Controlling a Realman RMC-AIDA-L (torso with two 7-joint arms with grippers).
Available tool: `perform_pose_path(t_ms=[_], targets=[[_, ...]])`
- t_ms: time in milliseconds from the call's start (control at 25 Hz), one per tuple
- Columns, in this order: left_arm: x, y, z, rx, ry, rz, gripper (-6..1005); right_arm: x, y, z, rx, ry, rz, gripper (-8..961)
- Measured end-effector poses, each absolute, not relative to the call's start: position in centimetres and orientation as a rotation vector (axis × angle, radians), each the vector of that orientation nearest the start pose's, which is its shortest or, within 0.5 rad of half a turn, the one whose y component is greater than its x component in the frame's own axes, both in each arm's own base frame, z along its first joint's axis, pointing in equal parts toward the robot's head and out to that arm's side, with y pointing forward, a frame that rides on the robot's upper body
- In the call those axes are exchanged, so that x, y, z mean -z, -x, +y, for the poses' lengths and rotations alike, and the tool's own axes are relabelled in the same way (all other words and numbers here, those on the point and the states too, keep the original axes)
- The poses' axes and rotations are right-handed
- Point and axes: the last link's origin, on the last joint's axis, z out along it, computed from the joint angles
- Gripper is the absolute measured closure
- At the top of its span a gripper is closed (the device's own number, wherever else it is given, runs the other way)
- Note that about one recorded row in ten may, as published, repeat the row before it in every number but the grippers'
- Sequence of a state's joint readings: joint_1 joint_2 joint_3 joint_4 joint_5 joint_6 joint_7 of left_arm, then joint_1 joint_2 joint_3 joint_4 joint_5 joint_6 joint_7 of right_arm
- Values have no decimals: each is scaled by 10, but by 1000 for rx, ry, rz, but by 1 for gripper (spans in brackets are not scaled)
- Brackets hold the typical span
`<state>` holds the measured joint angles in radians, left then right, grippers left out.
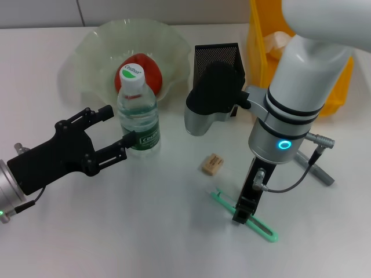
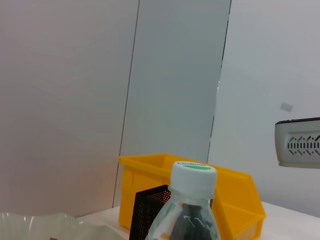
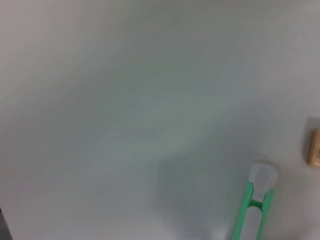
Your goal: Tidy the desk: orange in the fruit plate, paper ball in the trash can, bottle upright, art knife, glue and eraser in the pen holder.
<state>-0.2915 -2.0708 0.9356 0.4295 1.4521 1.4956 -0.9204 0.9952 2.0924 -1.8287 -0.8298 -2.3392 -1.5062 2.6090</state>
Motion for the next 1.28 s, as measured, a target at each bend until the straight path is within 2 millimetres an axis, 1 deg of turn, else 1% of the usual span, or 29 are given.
perform_pose_path(t_ms=[400,520,1280], targets=[[20,306,270,933,2406,-511,203,105,-138,331,1036,2890,726,653],[20,306,270,933,2406,-511,203,105,-138,331,1036,2890,726,694],[20,306,270,933,2406,-511,203,107,-138,330,1043,2889,702,763]])
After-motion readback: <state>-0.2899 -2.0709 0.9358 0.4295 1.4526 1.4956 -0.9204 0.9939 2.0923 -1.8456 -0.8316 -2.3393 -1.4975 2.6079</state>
